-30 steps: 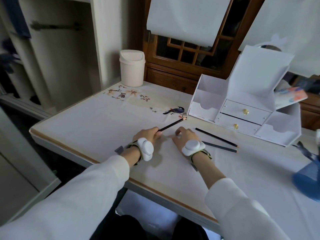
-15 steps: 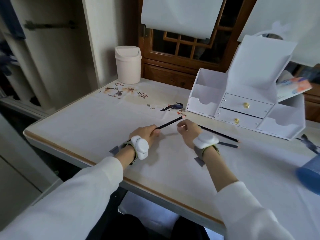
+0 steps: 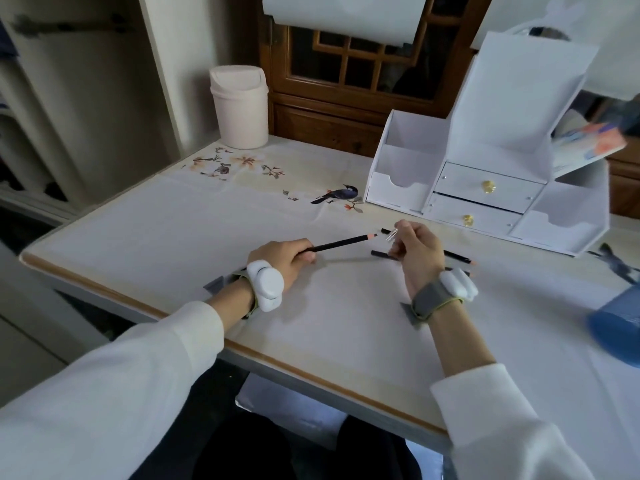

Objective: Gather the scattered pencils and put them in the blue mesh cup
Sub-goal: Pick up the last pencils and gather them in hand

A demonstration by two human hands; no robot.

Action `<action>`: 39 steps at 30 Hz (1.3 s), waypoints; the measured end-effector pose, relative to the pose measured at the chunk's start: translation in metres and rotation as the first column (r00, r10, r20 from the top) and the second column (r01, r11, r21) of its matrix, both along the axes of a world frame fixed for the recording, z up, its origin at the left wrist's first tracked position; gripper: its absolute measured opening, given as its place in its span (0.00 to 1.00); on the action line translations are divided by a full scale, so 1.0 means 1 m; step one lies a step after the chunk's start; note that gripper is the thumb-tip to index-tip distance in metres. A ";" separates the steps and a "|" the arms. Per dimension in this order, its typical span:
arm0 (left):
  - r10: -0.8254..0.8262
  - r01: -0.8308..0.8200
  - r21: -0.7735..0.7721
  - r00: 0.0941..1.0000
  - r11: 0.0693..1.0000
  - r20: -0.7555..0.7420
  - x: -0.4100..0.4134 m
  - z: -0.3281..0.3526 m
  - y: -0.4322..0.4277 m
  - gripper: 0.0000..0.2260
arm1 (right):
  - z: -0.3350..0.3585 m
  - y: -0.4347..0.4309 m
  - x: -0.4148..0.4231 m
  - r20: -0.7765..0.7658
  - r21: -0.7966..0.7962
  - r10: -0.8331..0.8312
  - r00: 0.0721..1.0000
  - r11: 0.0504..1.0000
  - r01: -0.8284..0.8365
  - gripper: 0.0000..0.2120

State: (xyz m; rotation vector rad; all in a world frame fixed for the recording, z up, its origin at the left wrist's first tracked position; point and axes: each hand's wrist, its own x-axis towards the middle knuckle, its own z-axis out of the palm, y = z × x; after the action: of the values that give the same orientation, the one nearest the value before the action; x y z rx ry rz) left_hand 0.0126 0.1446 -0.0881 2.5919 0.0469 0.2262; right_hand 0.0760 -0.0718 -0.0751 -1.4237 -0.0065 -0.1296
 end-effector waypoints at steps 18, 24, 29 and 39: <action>-0.010 0.010 -0.005 1.000 1.000 -0.003 -0.005 0.005 -0.003 0.09 | 0.006 -0.002 -0.009 -0.029 0.039 0.107 0.994 0.994 -0.106 0.11; 0.002 -0.002 0.000 1.000 1.000 -0.003 -0.004 0.005 -0.003 0.09 | 0.005 -0.003 -0.011 -0.002 -0.116 0.106 0.994 0.988 -0.105 0.10; 0.002 -0.002 -0.014 1.000 1.000 0.000 -0.005 0.004 -0.002 0.09 | 0.005 -0.003 -0.012 0.019 -0.172 0.082 0.996 0.982 -0.078 0.09; -0.001 0.002 -0.012 1.000 1.000 0.019 -0.008 0.004 -0.003 0.08 | 0.007 -0.004 -0.015 0.003 -0.300 0.082 0.997 0.951 -0.077 0.09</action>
State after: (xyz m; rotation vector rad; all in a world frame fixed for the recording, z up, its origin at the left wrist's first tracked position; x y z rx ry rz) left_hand 0.0050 0.1418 -0.0837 2.5776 0.0395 0.2491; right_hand 0.0609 -0.0756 -0.0685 -1.7237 -0.0995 -0.0746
